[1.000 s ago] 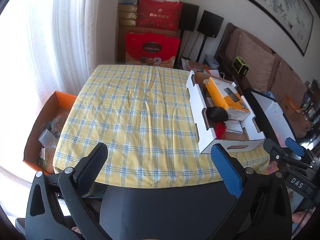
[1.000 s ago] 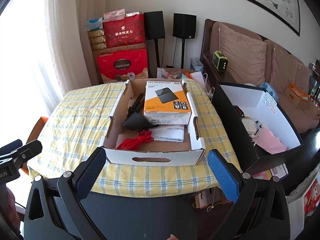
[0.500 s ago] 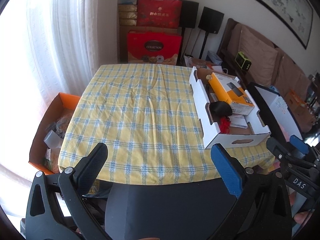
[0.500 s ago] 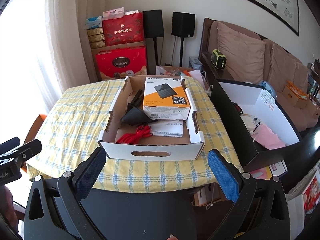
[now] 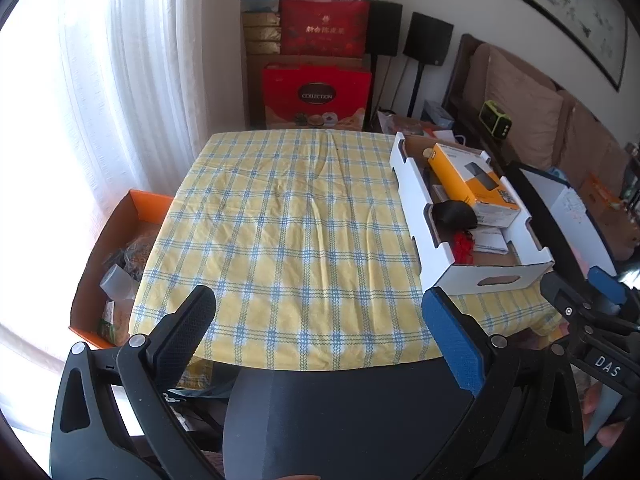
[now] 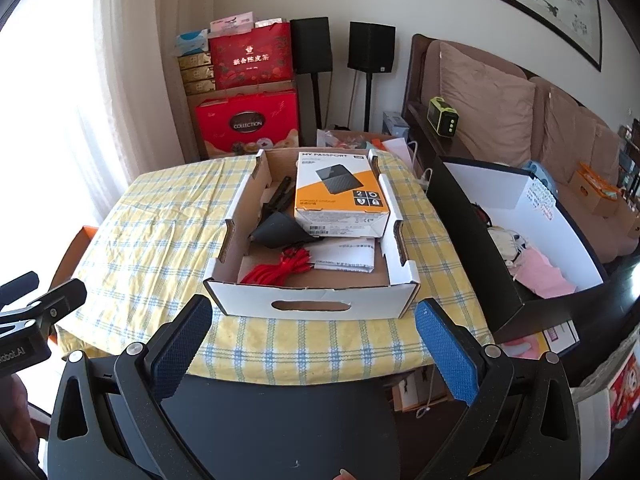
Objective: Organize objects
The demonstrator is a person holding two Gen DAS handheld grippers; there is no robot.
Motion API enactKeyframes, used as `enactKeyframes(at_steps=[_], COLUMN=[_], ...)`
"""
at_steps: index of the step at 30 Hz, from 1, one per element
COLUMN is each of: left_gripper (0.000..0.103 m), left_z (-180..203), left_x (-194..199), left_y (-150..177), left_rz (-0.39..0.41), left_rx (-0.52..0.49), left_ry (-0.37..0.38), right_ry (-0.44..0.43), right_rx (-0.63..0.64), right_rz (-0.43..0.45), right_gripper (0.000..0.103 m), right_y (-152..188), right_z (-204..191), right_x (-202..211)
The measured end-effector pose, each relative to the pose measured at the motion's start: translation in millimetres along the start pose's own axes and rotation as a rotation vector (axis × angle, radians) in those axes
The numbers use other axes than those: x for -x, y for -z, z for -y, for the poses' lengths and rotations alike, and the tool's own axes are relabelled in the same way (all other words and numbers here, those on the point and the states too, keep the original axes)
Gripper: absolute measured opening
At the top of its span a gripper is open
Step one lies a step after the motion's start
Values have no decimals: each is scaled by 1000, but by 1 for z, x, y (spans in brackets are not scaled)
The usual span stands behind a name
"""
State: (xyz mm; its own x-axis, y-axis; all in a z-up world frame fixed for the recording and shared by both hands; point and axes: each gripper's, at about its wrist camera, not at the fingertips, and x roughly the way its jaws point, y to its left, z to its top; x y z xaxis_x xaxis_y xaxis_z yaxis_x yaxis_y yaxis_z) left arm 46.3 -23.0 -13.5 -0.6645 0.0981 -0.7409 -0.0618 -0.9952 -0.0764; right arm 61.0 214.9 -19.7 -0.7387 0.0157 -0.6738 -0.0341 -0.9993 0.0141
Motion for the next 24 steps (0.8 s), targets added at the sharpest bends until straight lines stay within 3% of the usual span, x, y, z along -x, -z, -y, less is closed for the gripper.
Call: enactKeyframes(at_steps=[24], left_gripper=[103], left_z=[2], left_x=[-3], left_y=[2], left_rz=[-8], left_rx=[-10], left_ry=[-7], right_ry=[2], right_rx=[-7], right_rz=[-12], right_gripper=[102], right_y=[3], right_z=[-1], right_x=[-4])
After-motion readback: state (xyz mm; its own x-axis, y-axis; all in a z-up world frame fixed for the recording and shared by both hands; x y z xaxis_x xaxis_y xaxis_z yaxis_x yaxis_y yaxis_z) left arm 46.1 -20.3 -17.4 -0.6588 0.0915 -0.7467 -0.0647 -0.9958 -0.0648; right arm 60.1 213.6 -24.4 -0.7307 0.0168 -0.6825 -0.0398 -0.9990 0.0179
